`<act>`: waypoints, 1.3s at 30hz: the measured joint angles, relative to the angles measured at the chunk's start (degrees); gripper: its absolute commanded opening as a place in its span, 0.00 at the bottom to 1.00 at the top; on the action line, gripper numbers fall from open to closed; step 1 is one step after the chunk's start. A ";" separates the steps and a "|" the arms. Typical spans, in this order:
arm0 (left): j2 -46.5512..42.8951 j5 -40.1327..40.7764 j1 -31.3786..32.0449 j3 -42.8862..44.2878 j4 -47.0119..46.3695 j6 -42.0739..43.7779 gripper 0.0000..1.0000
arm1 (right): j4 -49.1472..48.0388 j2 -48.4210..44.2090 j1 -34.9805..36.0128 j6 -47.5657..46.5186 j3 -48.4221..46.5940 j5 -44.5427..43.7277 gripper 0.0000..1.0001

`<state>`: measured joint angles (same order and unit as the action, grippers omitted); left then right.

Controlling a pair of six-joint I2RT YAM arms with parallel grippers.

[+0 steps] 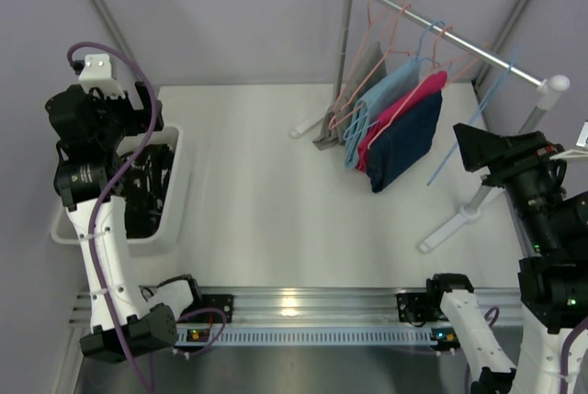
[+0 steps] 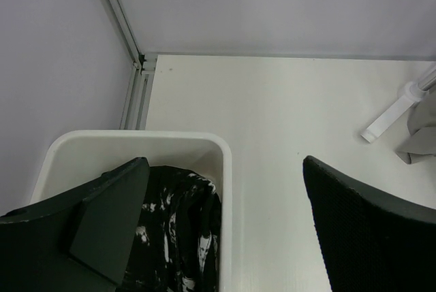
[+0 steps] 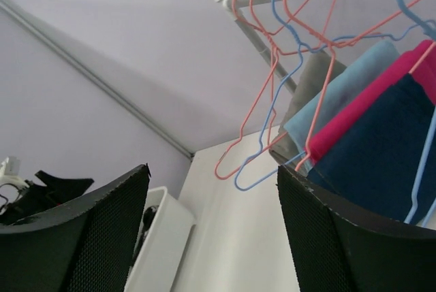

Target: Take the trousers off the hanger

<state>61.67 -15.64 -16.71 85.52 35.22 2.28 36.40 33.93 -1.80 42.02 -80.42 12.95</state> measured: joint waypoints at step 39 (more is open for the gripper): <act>-1.03 1.75 0.00 -1.79 -1.95 -0.68 0.99 | -9.01 33.79 24.41 1.53 2.71 -37.62 0.43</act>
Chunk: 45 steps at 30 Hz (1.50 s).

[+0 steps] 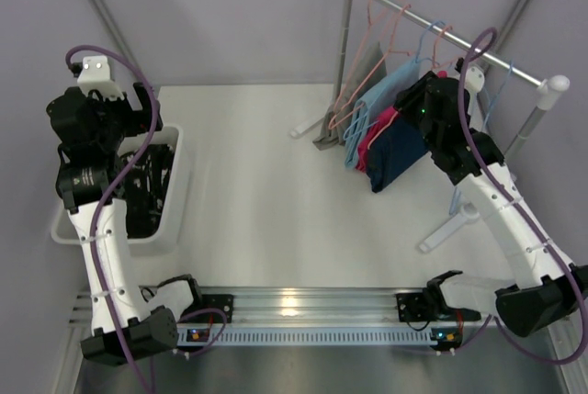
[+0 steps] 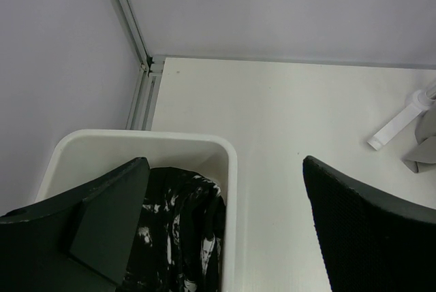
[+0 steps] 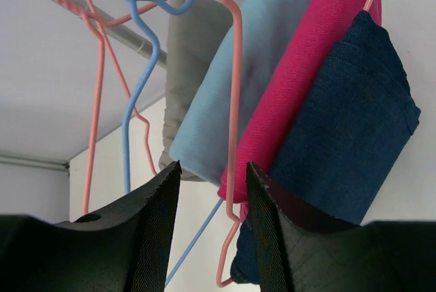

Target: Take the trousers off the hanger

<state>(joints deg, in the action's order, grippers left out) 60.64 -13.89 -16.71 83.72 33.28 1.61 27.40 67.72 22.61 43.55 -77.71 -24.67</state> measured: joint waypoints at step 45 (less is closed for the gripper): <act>-0.92 0.00 0.00 -1.77 -0.28 0.70 0.99 | -4.17 -3.98 -2.67 -0.52 -3.15 5.46 0.00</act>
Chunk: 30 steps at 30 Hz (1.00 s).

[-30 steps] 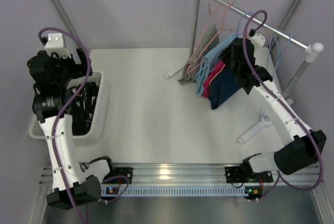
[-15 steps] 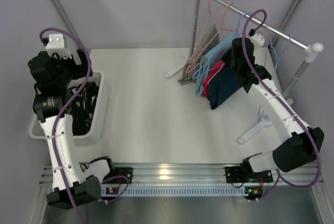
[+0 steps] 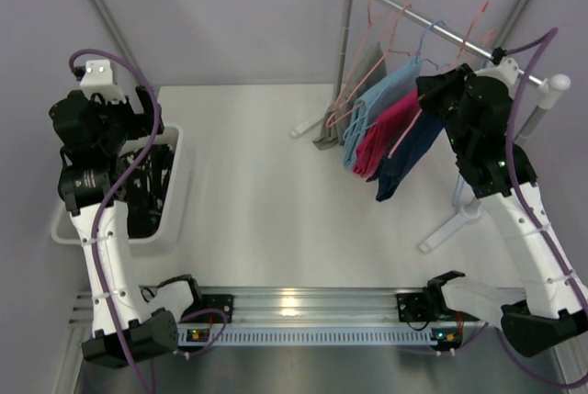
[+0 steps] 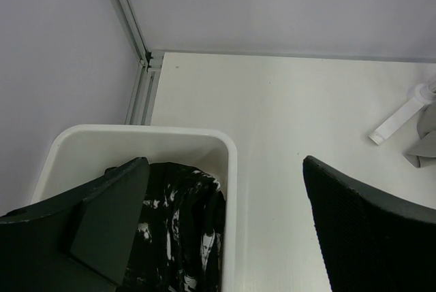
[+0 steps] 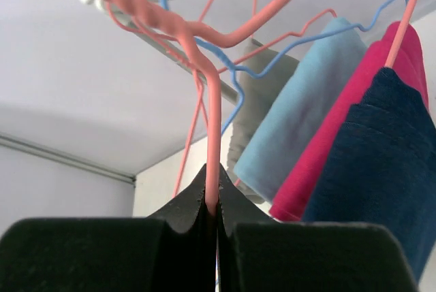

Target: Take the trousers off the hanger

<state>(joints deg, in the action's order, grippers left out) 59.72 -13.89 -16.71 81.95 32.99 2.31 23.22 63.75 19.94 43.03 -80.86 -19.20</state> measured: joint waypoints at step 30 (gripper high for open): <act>-5.18 -3.43 0.00 0.90 5.20 -1.16 0.99 | 4.96 -21.59 0.02 1.77 9.09 47.01 0.00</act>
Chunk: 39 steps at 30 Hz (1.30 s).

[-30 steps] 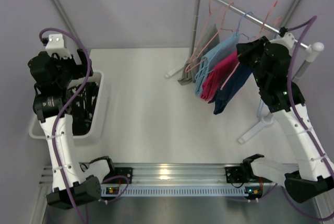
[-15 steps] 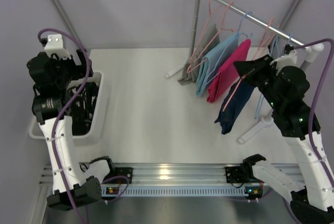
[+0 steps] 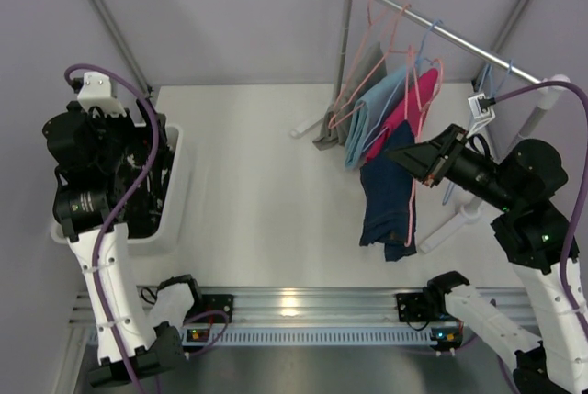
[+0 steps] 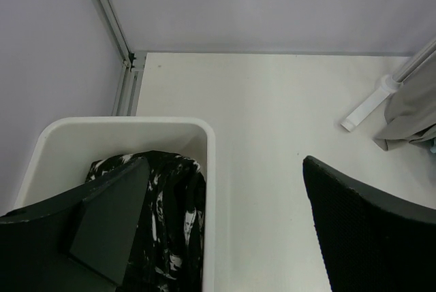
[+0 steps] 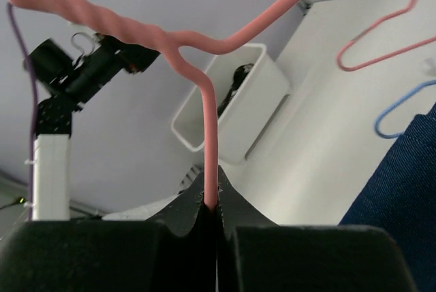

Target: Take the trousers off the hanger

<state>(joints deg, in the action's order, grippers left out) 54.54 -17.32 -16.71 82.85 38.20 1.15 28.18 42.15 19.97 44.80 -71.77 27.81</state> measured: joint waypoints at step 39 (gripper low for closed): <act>-15.67 -18.97 0.00 -12.26 6.10 3.69 0.99 | -16.59 68.37 18.73 21.73 -52.43 6.32 0.00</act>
<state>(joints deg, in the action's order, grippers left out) 38.87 -36.29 -16.71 70.59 44.29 4.84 11.60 110.52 38.70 66.52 -124.20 34.13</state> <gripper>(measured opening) 0.990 0.003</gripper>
